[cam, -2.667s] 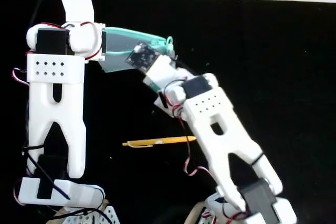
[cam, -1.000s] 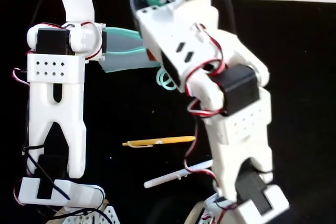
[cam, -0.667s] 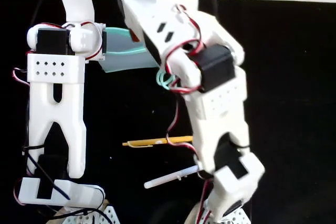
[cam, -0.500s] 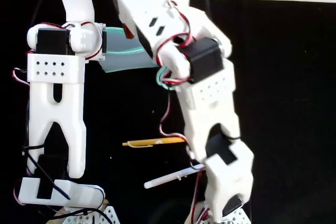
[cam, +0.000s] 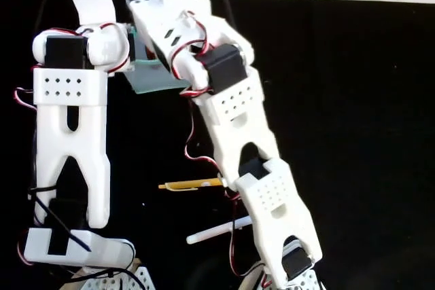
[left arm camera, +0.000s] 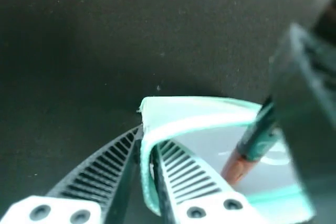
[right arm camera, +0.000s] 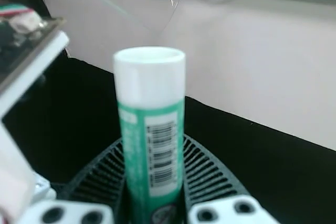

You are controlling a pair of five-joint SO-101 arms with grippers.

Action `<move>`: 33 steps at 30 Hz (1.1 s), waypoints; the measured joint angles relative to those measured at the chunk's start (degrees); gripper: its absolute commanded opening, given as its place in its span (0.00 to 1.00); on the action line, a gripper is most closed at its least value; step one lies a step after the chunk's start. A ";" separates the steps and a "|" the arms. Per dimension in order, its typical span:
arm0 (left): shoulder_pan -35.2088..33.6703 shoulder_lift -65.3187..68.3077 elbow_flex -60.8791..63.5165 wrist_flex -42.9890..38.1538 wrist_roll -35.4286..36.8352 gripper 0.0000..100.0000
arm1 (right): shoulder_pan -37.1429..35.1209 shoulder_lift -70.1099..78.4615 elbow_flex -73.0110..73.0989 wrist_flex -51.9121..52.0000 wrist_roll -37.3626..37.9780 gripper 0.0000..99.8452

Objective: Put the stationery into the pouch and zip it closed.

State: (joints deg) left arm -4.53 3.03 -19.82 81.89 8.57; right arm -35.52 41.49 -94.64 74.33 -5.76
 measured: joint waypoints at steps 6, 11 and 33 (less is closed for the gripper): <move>0.00 0.00 0.18 -1.58 5.71 0.01 | 0.00 1.85 -0.53 0.00 -0.18 0.01; -0.35 0.00 0.35 -2.46 9.85 0.01 | -0.18 4.04 -0.53 -0.09 -2.02 0.01; -0.44 0.00 0.44 -3.52 10.46 0.01 | -0.26 11.52 -2.46 -2.11 -3.16 0.16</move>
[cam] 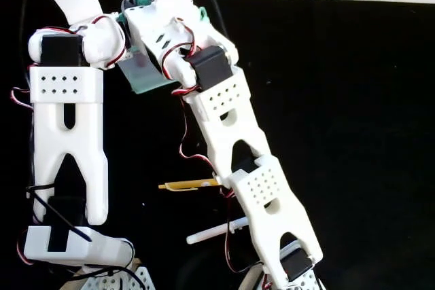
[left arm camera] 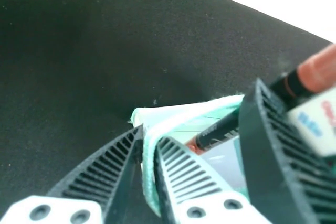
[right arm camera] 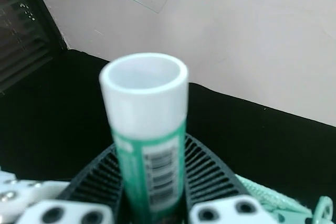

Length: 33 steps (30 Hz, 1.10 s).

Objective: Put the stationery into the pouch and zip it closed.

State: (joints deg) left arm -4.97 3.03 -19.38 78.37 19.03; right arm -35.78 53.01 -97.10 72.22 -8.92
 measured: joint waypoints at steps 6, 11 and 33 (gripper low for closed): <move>0.09 0.00 0.09 0.09 -0.53 0.01 | -0.18 0.62 0.00 0.97 -0.18 0.22; 0.09 0.00 0.35 0.18 -0.62 0.01 | -0.18 0.62 0.18 0.97 -0.18 0.22; 0.18 0.00 3.78 -2.55 -0.62 0.01 | -0.18 -1.49 0.70 1.41 1.14 0.01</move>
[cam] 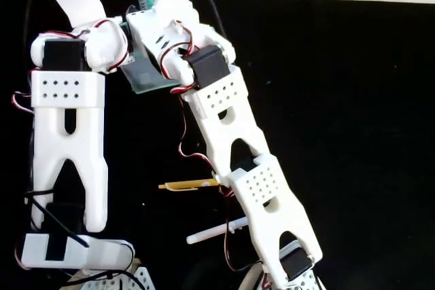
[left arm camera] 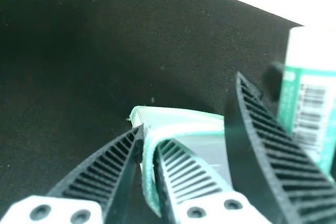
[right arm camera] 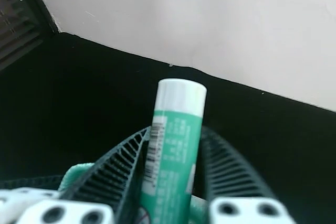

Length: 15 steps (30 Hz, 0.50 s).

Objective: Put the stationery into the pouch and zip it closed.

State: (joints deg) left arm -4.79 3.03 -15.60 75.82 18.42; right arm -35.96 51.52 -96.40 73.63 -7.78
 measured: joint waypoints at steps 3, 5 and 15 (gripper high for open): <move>0.00 0.00 0.00 -0.18 0.00 0.01 | 0.00 0.00 0.00 0.00 0.62 0.01; -0.09 0.00 0.00 -0.18 0.00 0.01 | 0.00 0.00 0.00 0.00 0.97 0.01; 0.09 0.00 0.00 -0.18 0.00 0.01 | 0.00 -2.64 0.18 0.18 1.14 0.01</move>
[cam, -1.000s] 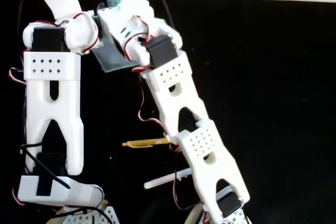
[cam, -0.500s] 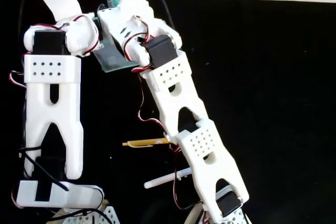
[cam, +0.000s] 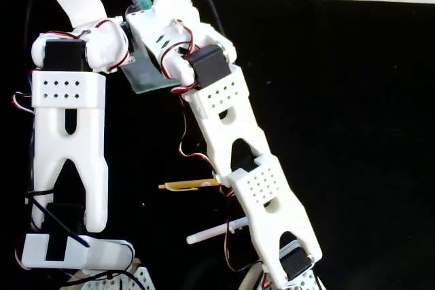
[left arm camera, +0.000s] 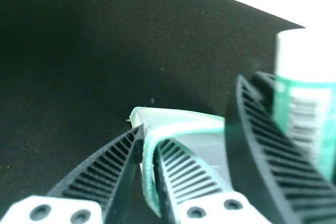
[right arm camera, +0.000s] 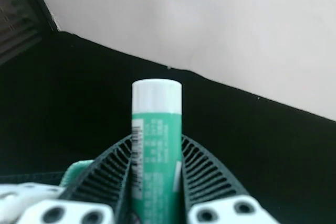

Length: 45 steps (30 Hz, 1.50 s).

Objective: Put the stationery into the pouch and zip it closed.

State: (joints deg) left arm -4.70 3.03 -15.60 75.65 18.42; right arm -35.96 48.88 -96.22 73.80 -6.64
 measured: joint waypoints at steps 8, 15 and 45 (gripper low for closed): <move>-0.26 0.00 0.00 -0.18 0.00 0.01 | -0.35 -0.62 0.00 -1.58 -1.76 0.01; -0.26 -0.09 0.00 -0.18 0.00 0.01 | -0.44 1.14 0.00 -7.91 -2.02 0.01; -1.93 -0.09 0.97 -0.18 -0.09 0.01 | -1.85 4.48 -0.35 -7.65 -2.37 0.24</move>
State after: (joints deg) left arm -6.64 2.95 -14.64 75.47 18.33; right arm -37.80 53.36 -96.57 66.15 -9.01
